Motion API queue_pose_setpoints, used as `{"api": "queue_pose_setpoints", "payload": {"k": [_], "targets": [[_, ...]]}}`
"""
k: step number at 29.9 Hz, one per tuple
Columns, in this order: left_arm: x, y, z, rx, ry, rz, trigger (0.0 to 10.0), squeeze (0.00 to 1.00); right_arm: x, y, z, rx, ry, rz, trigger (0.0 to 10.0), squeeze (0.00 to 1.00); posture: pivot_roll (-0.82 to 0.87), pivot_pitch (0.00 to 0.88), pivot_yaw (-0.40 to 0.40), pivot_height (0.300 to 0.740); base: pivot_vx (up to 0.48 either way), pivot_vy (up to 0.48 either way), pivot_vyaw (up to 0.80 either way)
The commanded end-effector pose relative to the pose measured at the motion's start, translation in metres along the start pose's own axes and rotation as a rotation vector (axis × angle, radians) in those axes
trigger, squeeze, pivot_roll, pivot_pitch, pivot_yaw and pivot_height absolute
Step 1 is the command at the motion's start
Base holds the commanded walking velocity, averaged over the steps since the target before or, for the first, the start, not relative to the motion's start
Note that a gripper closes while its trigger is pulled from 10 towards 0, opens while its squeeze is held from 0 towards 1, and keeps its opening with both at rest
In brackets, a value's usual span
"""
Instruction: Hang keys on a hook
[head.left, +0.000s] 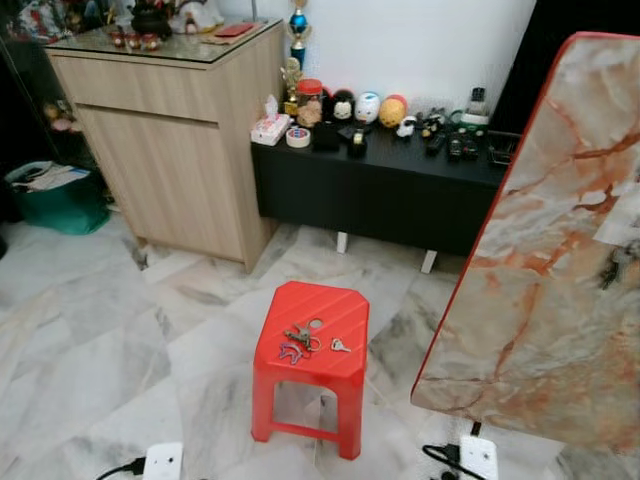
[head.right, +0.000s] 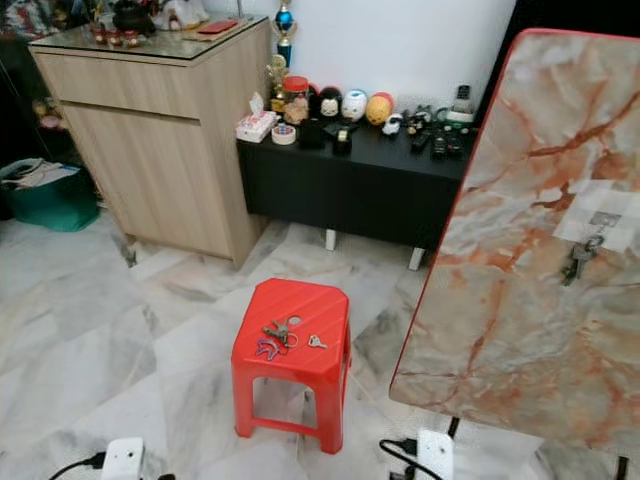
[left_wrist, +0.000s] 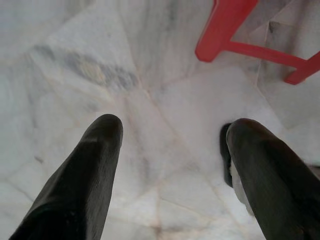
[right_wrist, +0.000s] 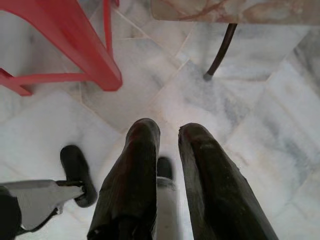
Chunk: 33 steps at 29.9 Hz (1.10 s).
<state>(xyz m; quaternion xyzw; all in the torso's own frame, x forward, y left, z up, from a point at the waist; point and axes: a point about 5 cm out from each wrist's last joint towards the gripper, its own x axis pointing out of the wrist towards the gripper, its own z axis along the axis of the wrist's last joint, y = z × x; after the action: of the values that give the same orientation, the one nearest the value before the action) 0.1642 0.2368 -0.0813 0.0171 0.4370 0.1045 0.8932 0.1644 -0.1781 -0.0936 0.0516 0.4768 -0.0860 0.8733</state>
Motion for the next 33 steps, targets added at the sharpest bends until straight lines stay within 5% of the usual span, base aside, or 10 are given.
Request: {"api": "queue_pose_setpoints", "payload": {"k": [1, 33], "targets": [[-0.0005, -0.0016, -0.0042, 0.0, 0.023, 0.0, 10.0, 0.0, -0.0004, -0.0065, -0.0015, 0.005, 0.007, -0.019, 10.0, 0.0, -0.01, 0.0, 0.009, 0.74, 0.0, 0.304, 0.0], [-0.0012, 0.0009, -0.006, -0.002, 0.026, 0.003, 10.0, 0.0, -0.0019, -0.006, -0.0114, -0.003, 0.042, -0.017, 10.0, 0.0, 0.0, 0.0, 0.011, 0.74, 0.0, 0.309, 0.0]]}}
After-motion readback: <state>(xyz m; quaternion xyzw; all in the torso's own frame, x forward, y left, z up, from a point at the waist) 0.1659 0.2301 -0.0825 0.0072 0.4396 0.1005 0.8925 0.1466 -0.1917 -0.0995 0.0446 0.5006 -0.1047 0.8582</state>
